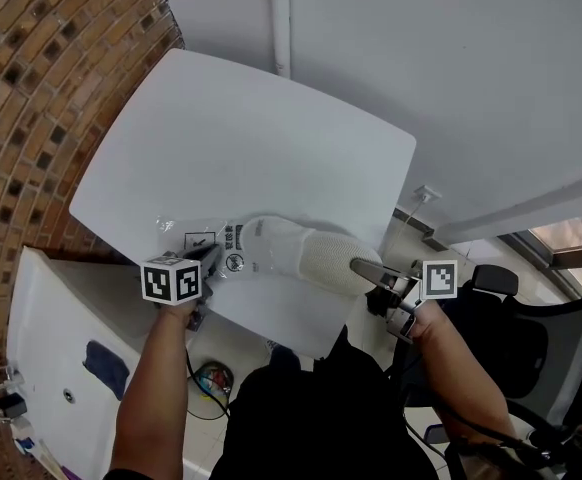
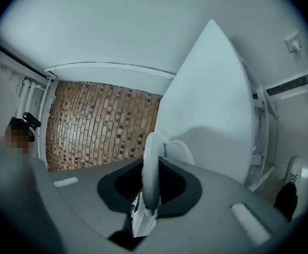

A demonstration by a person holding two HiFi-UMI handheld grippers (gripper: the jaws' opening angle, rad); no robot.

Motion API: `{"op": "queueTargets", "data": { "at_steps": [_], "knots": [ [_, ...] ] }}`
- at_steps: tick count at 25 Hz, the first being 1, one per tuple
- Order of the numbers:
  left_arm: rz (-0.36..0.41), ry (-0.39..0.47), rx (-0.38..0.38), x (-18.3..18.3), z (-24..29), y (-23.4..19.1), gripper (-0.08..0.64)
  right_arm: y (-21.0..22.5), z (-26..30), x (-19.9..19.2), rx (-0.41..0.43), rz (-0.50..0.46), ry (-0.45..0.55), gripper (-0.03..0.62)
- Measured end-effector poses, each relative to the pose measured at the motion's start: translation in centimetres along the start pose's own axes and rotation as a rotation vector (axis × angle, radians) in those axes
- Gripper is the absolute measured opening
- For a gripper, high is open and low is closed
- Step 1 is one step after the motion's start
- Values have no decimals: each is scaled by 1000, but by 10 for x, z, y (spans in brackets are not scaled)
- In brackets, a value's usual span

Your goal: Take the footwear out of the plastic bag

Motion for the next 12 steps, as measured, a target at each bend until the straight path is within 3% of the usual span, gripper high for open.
{"op": "queueTargets", "data": {
  "at_steps": [7,12],
  "knots": [
    [-98,56,60,10,6,-7,6,-18,-32,19,13,4,111,48],
    [-122,46,88,17,16,-8,6,-35,-58,30,34,-24,184,48]
  ]
}}
Point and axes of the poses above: the fingertips, and each gripper's own axes: z forward along the fingers, y to its right, x out of its top, the point moved 5 cm from there along -z, backward along the fingers, and after that the axes turned 6 degrees about -x, right-handed, at the moved point
